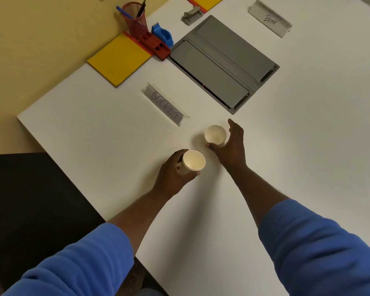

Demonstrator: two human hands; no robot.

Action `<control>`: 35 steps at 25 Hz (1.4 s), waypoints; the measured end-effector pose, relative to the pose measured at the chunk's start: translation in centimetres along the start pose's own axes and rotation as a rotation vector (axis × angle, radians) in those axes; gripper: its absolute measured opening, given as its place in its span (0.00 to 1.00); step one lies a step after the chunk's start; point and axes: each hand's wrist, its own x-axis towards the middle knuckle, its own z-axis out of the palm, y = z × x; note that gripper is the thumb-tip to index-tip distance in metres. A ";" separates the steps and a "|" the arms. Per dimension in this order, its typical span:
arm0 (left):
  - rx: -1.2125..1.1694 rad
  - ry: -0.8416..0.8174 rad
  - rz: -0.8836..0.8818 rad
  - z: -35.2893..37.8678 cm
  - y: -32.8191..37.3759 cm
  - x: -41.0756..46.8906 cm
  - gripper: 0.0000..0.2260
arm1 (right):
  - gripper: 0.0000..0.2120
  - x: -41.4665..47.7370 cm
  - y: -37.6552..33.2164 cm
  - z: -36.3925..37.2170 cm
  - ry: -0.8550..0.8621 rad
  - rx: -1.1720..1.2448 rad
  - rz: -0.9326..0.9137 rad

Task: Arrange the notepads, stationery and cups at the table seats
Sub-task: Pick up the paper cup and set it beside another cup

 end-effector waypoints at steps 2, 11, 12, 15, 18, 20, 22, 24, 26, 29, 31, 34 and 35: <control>0.008 -0.007 0.026 0.1 0.9 0.0 0.33 | 0.52 -1.0 0.0 -1.1 -0.009 0.010 0.000; 0.044 -0.073 0.210 0.6 5.4 -3.9 0.35 | 0.41 -9.9 -1.7 -6.7 0.086 0.123 -0.023; 0.043 -0.079 0.227 0.7 5.9 -4.8 0.35 | 0.39 -11.1 -1.9 -7.4 0.101 0.130 -0.040; 0.044 -0.089 0.256 1.2 7.2 -7.7 0.36 | 0.30 -14.5 -2.4 -8.9 0.135 0.157 -0.116; 0.035 -0.082 0.290 1.4 8.4 -11.5 0.36 | 0.24 -18.7 -3.1 -10.6 0.128 0.224 -0.146; 0.022 -0.079 0.311 1.5 9.3 -14.2 0.34 | 0.26 -21.5 -3.5 -11.6 0.094 0.242 -0.156; 0.005 -0.083 0.310 1.7 10.1 -16.8 0.34 | 0.29 -24.0 -3.6 -12.4 0.057 0.264 -0.155; -0.004 -0.082 0.307 2.0 10.7 -18.9 0.35 | 0.31 -26.1 -3.6 -13.0 0.050 0.285 -0.163; -0.001 -0.087 0.323 2.4 10.8 -21.1 0.36 | 0.32 -28.3 -3.5 -13.7 0.060 0.282 -0.185; 0.000 -0.123 0.357 3.2 10.5 -23.8 0.35 | 0.34 -31.5 -2.9 -14.6 0.091 0.295 -0.188; 0.000 -0.134 0.366 3.5 10.5 -25.3 0.34 | 0.35 -33.2 -2.6 -15.2 0.115 0.288 -0.193; -0.016 -0.168 0.392 4.4 10.9 -27.7 0.33 | 0.34 -36.0 -2.2 -16.5 0.175 0.246 -0.196; -0.020 -0.181 0.406 4.7 10.9 -28.6 0.33 | 0.34 -37.0 -2.0 -16.9 0.197 0.241 -0.199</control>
